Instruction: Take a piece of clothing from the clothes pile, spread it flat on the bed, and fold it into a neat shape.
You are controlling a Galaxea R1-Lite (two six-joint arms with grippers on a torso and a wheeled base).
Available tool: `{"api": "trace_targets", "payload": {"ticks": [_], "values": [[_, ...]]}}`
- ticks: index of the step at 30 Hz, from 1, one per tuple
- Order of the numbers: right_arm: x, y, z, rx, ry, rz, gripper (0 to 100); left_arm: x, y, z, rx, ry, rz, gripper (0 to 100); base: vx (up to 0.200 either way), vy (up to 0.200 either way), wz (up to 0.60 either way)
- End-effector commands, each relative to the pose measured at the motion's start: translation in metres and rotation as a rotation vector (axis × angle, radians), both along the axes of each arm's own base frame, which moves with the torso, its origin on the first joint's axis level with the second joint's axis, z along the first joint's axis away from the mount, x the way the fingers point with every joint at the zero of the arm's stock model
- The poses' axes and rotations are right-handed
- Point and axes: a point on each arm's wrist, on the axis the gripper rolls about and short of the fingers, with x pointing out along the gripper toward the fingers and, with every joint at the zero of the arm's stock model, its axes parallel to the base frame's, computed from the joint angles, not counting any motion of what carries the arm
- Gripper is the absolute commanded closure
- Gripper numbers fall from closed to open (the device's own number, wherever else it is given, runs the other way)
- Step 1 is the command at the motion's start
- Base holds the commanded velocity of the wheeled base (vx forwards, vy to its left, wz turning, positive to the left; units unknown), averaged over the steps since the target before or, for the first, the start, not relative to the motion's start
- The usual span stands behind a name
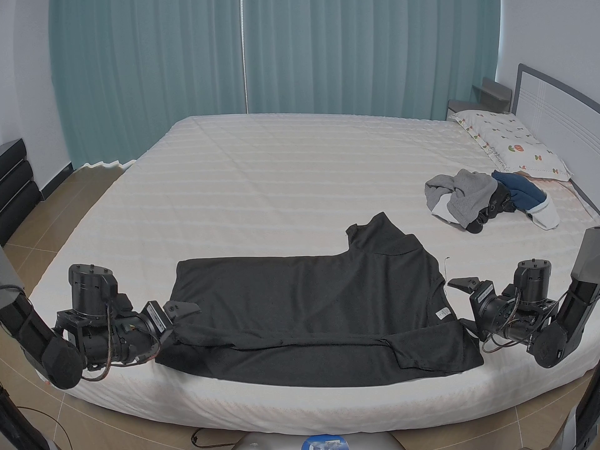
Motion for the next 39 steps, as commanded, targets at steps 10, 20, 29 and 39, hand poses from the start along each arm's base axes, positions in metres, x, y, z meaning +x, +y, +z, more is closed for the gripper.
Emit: {"api": "trace_targets", "payload": {"ticks": [10, 20, 29, 39], "values": [[-0.003, 0.004, -0.002, -0.004, 0.011, 0.018, 0, 0.021, -0.022, -0.045, 0.088, 0.126, -0.022, 0, 0.0, 0.0, 0.0], [-0.003, 0.007, -0.003, -0.005, 0.015, 0.028, 0, 0.055, -0.018, -0.041, 0.12, 0.033, 0.106, 0, 0.0, 0.0, 0.0], [-0.003, 0.01, -0.008, -0.01, 0.03, 0.033, 0, 0.073, -0.008, -0.026, 0.068, -0.061, 0.181, 0, 0.0, 0.0, 0.0], [-0.004, 0.01, -0.008, -0.01, 0.033, 0.032, 0, 0.094, 0.012, -0.02, -0.021, -0.112, 0.302, 0, 0.0, 0.0, 0.0]]}}
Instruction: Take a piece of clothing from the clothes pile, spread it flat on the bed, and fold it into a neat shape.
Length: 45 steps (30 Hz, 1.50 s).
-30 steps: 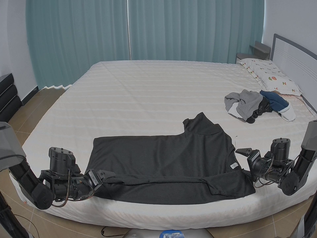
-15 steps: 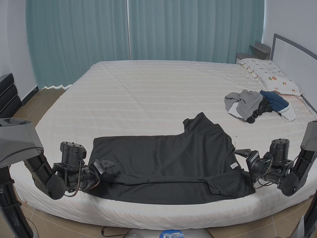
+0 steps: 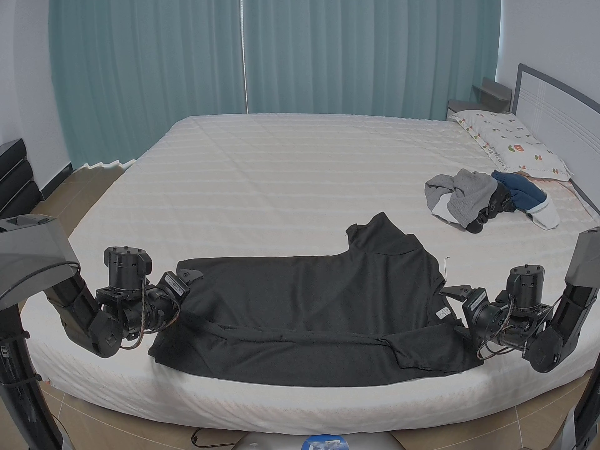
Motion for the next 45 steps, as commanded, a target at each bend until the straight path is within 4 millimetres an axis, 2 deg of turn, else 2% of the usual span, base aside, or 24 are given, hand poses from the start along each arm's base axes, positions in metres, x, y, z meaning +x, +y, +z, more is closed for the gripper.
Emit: {"api": "trace_targets", "payload": {"ticks": [1, 3, 5, 8, 14, 21, 27, 35, 45], "values": [[0.0, 0.0, -0.001, 0.0, 0.003, -0.002, 0, 0.007, 0.011, 0.003, -0.017, -0.029, 0.044, 0, 0.0, 0.0, 0.0], [0.0, 0.0, -0.001, -0.001, 0.004, -0.001, 0, 0.008, 0.016, 0.003, -0.018, -0.037, 0.058, 0, 0.0, 0.0, 0.0], [0.0, -0.001, -0.001, -0.001, 0.003, -0.003, 0, 0.009, 0.031, 0.006, -0.023, -0.049, 0.092, 0, 0.0, 0.0, 0.0], [0.0, -0.002, -0.001, -0.001, 0.004, -0.007, 0, 0.007, 0.044, 0.014, -0.028, -0.065, 0.101, 0, 0.0, 0.0, 0.0], [0.0, -0.002, 0.0, -0.001, 0.003, -0.009, 0, -0.001, 0.052, 0.009, 0.062, -0.014, -0.029, 0, 0.0, 0.0, 0.0], [-0.003, -0.003, -0.002, -0.004, 0.011, -0.009, 0, -0.003, 0.048, 0.004, 0.145, 0.03, -0.217, 0, 0.0, 0.0, 0.0], [-0.003, -0.003, -0.003, -0.007, 0.015, -0.01, 0, 0.0, 0.028, 0.001, 0.141, 0.074, -0.289, 0, 0.0, 0.0, 0.0], [-0.003, -0.003, -0.003, -0.007, 0.015, -0.008, 0, 0.0, 0.021, -0.001, 0.158, 0.073, -0.309, 0, 0.0, 0.0, 0.0], [-0.003, -0.002, -0.005, -0.008, 0.013, -0.005, 0, 0.002, 0.021, -0.007, 0.175, 0.091, -0.287, 0, 0.0, 0.0, 0.0]]}}
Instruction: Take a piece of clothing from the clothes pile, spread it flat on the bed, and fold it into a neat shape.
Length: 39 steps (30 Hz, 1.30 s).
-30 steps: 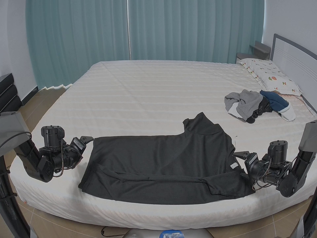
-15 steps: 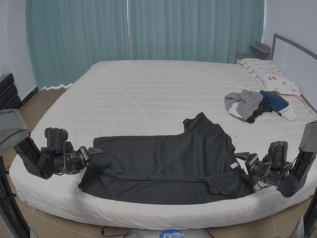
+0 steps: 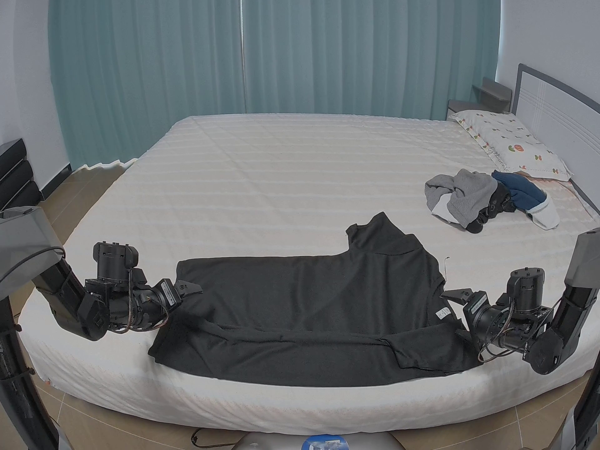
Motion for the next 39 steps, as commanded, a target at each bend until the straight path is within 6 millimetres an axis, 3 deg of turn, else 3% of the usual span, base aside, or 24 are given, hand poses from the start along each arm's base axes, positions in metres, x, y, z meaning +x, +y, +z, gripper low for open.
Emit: {"api": "trace_targets", "payload": {"ticks": [1, 11, 12, 27, 39], "values": [[0.0, 0.0, -0.002, 0.0, 0.001, 0.002, 0, 0.001, 0.0, -0.004, 0.002, 0.012, 0.001, 0, 0.0, 0.0, 0.0], [0.0, 0.0, -0.003, 0.0, -0.002, 0.002, 0, 0.003, -0.001, -0.011, 0.005, 0.029, 0.0, 0, 0.0, 0.0, 0.0], [0.0, 0.0, -0.003, 0.0, -0.002, 0.002, 0, 0.003, -0.001, -0.011, 0.005, 0.029, 0.0, 100, 0.0, 0.0, 0.0], [-0.002, -0.001, -0.003, -0.024, -0.002, 0.004, 0, -0.006, 0.004, -0.011, 0.136, 0.029, 0.099, 100, 0.0, 0.0, 0.0], [-0.004, -0.012, -0.005, -0.301, -0.061, 0.105, 0, -0.015, 0.004, 0.003, 0.138, -0.001, 0.111, 100, 0.0, 0.0, 0.0]]}}
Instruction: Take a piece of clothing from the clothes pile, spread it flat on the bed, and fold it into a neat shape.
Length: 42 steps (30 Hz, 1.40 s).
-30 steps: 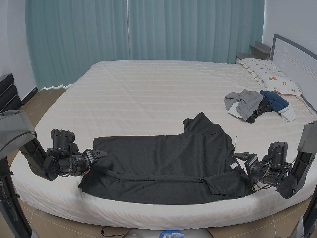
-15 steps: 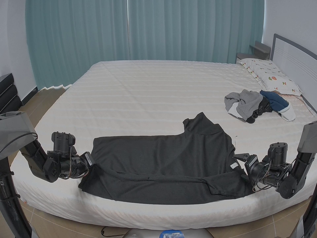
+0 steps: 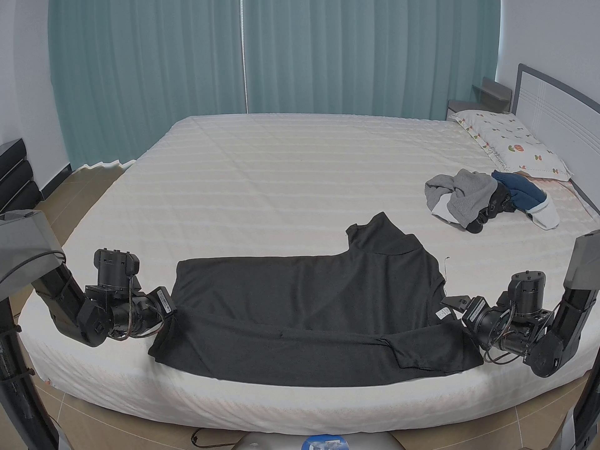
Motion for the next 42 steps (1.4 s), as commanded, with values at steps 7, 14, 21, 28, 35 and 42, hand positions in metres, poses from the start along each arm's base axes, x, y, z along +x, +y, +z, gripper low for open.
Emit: {"api": "trace_targets", "payload": {"ticks": [7, 14, 21, 28, 35, 42], "values": [[0.002, -0.019, -0.002, -0.154, -0.043, 0.163, 0, -0.006, 0.0, 0.005, -0.001, -0.008, 0.001, 100, 0.0, 0.0, 0.0], [0.013, -0.017, -0.013, -0.18, -0.05, 0.243, 0, -0.006, 0.0, 0.005, -0.003, -0.006, 0.001, 100, 0.0, 0.0, 0.0], [0.022, -0.016, -0.023, -0.179, -0.044, 0.26, 0, -0.006, 0.0, 0.005, -0.003, -0.006, 0.001, 100, 0.0, 0.0, 0.0], [0.025, -0.015, -0.026, -0.18, -0.04, 0.264, 0, -0.006, 0.0, 0.004, -0.003, 0.0, 0.001, 100, 0.0, 0.0, 0.0], [0.022, -0.017, -0.025, -0.197, -0.048, 0.27, 100, -0.006, 0.001, 0.004, -0.003, -0.002, 0.002, 100, 0.0, 0.0, 0.0], [0.015, -0.021, -0.019, -0.196, -0.108, 0.248, 100, -0.008, 0.001, 0.004, -0.001, -0.001, 0.002, 100, 0.0, 0.0, 0.0]]}}
